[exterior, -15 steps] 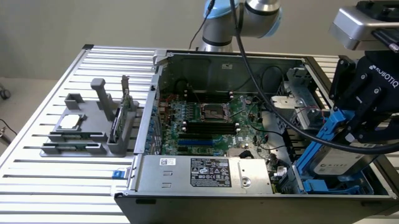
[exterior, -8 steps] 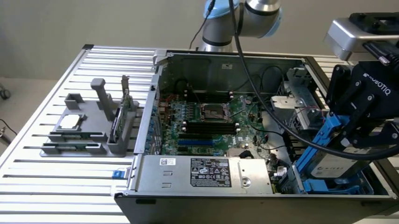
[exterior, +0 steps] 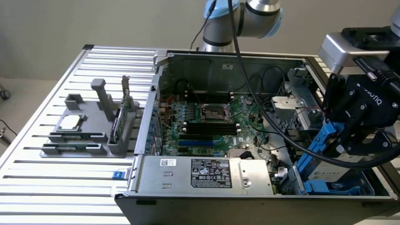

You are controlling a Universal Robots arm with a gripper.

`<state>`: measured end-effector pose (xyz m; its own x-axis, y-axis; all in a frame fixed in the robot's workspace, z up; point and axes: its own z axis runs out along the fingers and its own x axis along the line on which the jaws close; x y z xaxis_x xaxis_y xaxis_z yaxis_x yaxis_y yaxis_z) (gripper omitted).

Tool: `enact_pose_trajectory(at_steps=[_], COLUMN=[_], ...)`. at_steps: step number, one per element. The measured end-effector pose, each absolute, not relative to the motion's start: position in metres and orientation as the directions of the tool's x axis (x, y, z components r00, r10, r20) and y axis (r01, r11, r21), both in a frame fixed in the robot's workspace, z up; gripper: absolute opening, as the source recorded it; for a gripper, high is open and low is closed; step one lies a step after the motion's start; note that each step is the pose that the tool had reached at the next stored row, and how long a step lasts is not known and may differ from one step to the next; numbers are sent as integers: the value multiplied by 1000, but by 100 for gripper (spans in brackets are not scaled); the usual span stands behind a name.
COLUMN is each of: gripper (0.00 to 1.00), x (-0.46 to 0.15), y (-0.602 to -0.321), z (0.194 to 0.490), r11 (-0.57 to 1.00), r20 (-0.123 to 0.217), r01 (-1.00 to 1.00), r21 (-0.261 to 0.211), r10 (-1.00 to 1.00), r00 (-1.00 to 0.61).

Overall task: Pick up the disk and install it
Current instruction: 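Insert the disk into the insertion slot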

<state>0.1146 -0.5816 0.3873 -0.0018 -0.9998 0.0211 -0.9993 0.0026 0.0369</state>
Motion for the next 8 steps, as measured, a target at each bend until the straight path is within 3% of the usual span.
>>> enact_pose_trajectory(at_steps=[8], gripper=[33], x=[115], y=[-582], z=[373], r11=[3], r20=[21], r01=[-999], r21=[37], r10=[-1000], r00=[-2])
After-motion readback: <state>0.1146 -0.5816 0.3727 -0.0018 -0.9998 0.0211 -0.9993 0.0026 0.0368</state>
